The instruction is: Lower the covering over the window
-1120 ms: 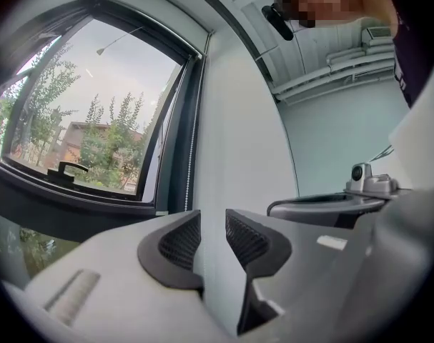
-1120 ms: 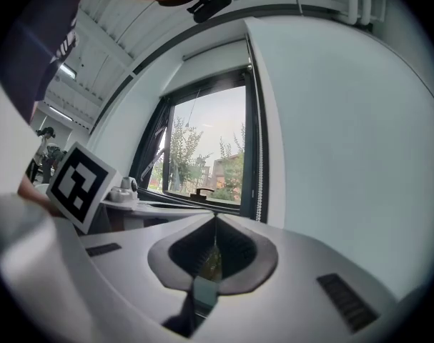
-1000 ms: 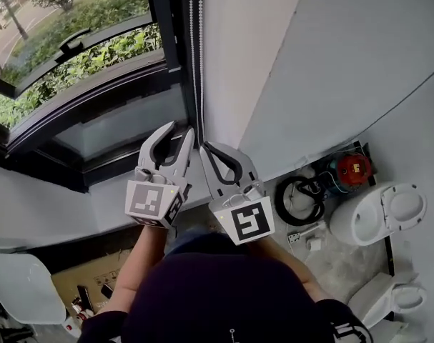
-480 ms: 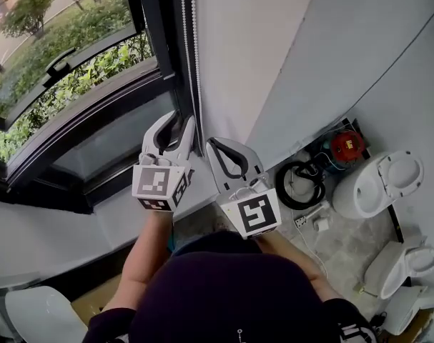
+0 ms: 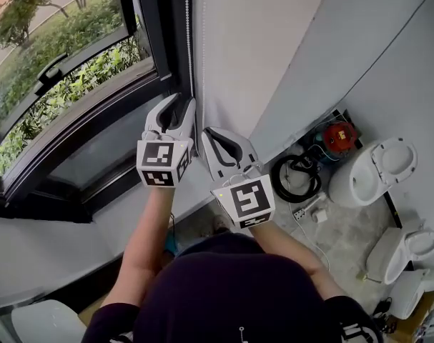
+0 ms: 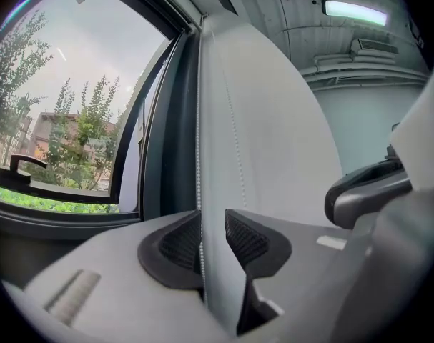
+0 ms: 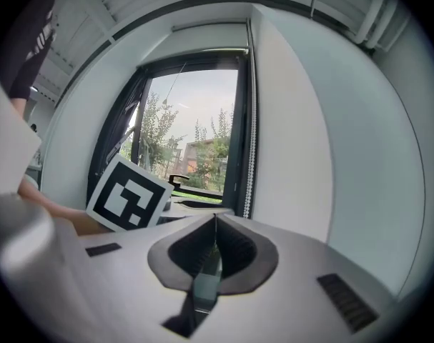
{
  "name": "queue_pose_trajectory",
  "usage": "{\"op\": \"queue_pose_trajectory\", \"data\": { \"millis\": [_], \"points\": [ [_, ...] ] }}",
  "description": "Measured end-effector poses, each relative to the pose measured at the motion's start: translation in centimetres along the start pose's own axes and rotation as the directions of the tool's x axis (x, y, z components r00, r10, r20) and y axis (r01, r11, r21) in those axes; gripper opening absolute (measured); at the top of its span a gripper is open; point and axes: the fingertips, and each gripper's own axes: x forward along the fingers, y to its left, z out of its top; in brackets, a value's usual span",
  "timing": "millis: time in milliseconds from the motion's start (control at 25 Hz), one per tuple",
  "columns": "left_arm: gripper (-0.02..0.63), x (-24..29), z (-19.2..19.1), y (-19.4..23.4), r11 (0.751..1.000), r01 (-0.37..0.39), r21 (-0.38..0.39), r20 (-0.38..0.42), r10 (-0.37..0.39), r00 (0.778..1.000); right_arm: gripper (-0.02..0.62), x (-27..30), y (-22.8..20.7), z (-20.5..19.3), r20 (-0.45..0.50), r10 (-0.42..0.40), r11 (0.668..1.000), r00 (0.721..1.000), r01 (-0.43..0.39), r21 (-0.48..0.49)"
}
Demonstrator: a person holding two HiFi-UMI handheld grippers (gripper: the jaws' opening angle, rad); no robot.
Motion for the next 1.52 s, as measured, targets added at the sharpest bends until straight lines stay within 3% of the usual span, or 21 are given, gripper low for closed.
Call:
{"op": "queue_pose_trajectory", "data": {
  "millis": [640,1280,1520],
  "points": [
    [0.117,5.4,0.0,3.2,0.991,-0.021,0.131,-0.047,0.028,0.999,0.014,4.4,-1.7,-0.3,-0.009,-0.045,0.994,0.999,0.045,0.101],
    [0.133,7.3,-0.2,4.6,0.979,-0.136,0.153,-0.064,0.147,0.987,0.014,4.7,-2.5,0.0,0.008,-0.059,0.991,0.998,0.057,0.119],
    [0.088,6.7,-0.2,4.6,0.985,-0.119,0.126,-0.078,0.13,0.988,0.013,4.2,-2.4,0.2,0.016,-0.056,0.992,0.998,0.054,0.115]
  ]
}}
